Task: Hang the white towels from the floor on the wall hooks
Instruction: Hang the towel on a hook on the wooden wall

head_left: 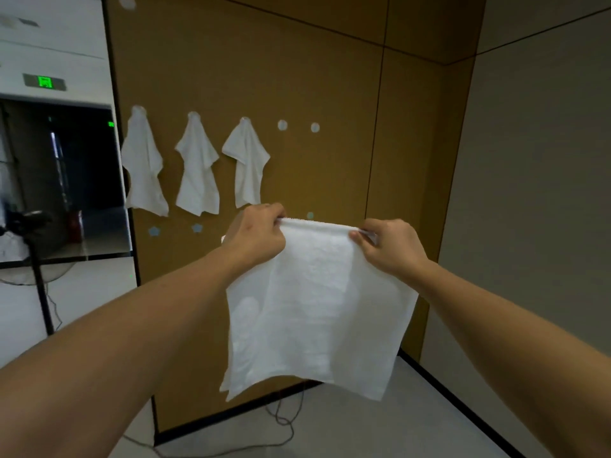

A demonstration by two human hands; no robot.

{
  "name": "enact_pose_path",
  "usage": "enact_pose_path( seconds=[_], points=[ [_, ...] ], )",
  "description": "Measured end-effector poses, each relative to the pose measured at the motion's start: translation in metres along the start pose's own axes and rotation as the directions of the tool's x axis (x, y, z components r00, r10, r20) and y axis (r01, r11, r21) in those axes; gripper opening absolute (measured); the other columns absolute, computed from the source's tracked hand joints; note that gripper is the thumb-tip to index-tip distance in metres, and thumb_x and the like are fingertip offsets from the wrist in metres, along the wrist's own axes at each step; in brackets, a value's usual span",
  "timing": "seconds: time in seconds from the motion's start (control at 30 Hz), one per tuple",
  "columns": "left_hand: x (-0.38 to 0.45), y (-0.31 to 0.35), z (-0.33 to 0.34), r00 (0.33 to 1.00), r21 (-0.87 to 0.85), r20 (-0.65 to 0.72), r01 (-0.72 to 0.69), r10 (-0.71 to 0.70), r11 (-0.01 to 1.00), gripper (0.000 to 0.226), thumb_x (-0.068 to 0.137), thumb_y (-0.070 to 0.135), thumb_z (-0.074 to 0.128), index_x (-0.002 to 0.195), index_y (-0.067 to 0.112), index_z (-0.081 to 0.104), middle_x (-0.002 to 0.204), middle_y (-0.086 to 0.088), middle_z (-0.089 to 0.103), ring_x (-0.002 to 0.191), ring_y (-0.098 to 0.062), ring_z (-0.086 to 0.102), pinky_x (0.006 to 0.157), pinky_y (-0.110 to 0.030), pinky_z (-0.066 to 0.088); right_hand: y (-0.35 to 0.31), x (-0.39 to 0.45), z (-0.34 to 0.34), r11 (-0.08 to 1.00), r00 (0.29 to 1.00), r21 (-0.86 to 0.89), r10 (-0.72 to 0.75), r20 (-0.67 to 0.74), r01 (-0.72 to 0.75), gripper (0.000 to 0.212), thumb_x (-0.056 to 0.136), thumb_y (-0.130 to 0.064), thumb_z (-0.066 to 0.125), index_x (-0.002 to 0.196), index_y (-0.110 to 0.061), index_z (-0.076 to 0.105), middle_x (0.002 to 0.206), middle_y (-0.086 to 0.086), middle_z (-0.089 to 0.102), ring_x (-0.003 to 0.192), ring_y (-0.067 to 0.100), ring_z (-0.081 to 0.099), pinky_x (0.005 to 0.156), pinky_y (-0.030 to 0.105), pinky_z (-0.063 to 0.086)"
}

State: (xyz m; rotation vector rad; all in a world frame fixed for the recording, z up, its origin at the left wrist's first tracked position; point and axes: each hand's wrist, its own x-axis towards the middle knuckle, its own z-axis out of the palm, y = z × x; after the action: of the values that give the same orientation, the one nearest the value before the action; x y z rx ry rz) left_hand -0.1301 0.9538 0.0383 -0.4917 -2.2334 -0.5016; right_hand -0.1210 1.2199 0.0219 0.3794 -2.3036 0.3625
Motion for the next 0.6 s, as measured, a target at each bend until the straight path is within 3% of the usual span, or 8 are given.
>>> enact_pose_path(
  seconds=[0.1, 0.27, 0.47, 0.6],
  points=[
    [0.032, -0.016, 0.034, 0.997, 0.059, -0.064, -0.036, 0.04, 0.998, 0.016, 0.088, 0.021, 0.048, 0.093, 0.019, 0.062, 0.085, 0.001, 0.065, 0.077, -0.019, 0.058, 0.062, -0.027, 0.04, 0.032, 0.043, 0.032, 0.999, 0.999, -0.02, -0.034, 0.011, 0.034, 0.024, 0.093, -0.052, 0.052, 0.083, -0.033, 0.061, 0.066, -0.019, 0.056, 0.058, 0.007, 0.054, 0.054, 0.018, 0.044],
    [0.1, -0.042, 0.091, 0.997, 0.058, -0.079, 0.011, -0.006, 0.998, 0.024, 0.09, 0.047, 0.057, 0.096, 0.024, 0.063, 0.088, 0.004, 0.066, 0.082, -0.017, 0.058, 0.073, -0.034, 0.051, 0.091, 0.121, 0.083, 0.993, 0.993, -0.03, -0.117, 0.03, 0.118, 0.03, 0.095, -0.049, 0.049, 0.08, -0.026, 0.061, 0.065, -0.013, 0.058, 0.061, 0.009, 0.055, 0.063, 0.034, 0.055],
    [0.193, -0.059, 0.15, 0.992, 0.162, -0.091, -0.069, 0.084, 0.984, 0.006, 0.09, 0.028, 0.061, 0.094, 0.025, 0.063, 0.079, 0.004, 0.066, 0.075, -0.019, 0.062, 0.066, -0.035, 0.052, 0.156, 0.215, 0.125, 0.956, 0.959, -0.075, -0.282, 0.026, 0.283, 0.028, 0.097, -0.046, 0.046, 0.084, -0.024, 0.056, 0.067, -0.008, 0.058, 0.061, 0.016, 0.057, 0.056, 0.031, 0.048],
    [0.238, -0.076, 0.186, 0.99, 0.281, -0.037, -0.123, 0.139, 0.952, 0.022, 0.093, 0.022, 0.059, 0.107, 0.031, 0.074, 0.085, 0.006, 0.062, 0.077, -0.013, 0.057, 0.067, -0.026, 0.041, 0.182, 0.268, 0.159, 0.968, 0.968, 0.001, -0.249, -0.001, 0.249, 0.019, 0.098, -0.043, 0.048, 0.103, -0.025, 0.046, 0.074, -0.002, 0.061, 0.063, 0.021, 0.057, 0.056, 0.032, 0.048]
  ],
)
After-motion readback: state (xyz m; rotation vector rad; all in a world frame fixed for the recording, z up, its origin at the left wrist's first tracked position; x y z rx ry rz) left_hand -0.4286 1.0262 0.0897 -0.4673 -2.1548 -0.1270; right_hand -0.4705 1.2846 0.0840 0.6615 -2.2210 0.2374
